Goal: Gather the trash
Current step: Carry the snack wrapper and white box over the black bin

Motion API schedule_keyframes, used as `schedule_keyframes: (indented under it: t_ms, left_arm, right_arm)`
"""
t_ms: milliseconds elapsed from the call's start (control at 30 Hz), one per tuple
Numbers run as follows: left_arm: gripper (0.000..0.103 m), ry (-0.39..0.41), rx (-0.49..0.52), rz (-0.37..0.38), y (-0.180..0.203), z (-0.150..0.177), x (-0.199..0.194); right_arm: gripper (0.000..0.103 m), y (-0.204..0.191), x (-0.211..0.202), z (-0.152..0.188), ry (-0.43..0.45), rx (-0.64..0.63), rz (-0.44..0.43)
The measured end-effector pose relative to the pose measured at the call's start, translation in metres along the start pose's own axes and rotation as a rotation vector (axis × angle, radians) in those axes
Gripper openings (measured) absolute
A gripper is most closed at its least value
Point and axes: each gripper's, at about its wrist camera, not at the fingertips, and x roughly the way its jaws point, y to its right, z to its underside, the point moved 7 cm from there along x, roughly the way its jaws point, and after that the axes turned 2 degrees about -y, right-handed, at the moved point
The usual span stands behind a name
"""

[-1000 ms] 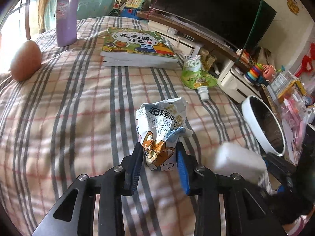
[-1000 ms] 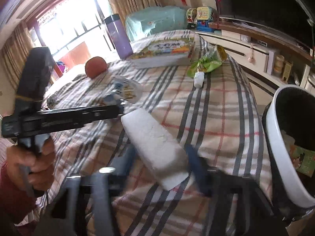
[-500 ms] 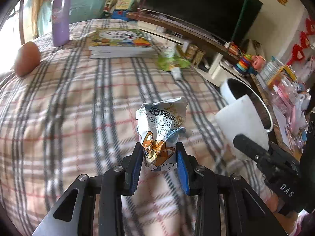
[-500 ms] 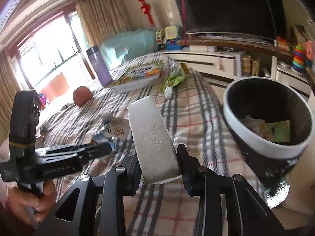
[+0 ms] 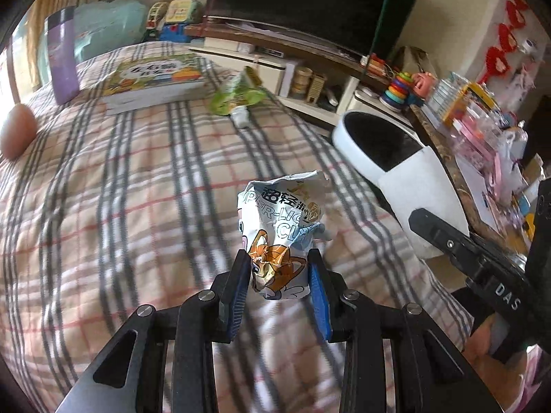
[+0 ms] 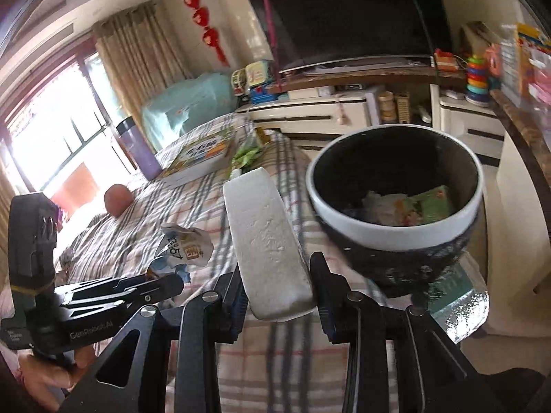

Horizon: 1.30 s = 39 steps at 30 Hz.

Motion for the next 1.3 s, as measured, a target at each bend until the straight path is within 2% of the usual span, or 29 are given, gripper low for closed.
schedule_keyframes:
  t_ms: [667,1300]
  left_arm:
    - [0.033,-0.009,0.121,0.032,0.057,-0.025,0.022]
    - [0.033,-0.013,0.179,0.046,0.09,-0.061,0.057]
  right_arm:
    - [0.034,0.057,-0.021,-0.015,0.046,0.084,0.067]
    - [0.035,0.096,-0.009,-0.04,0.015,0.109,0.112]
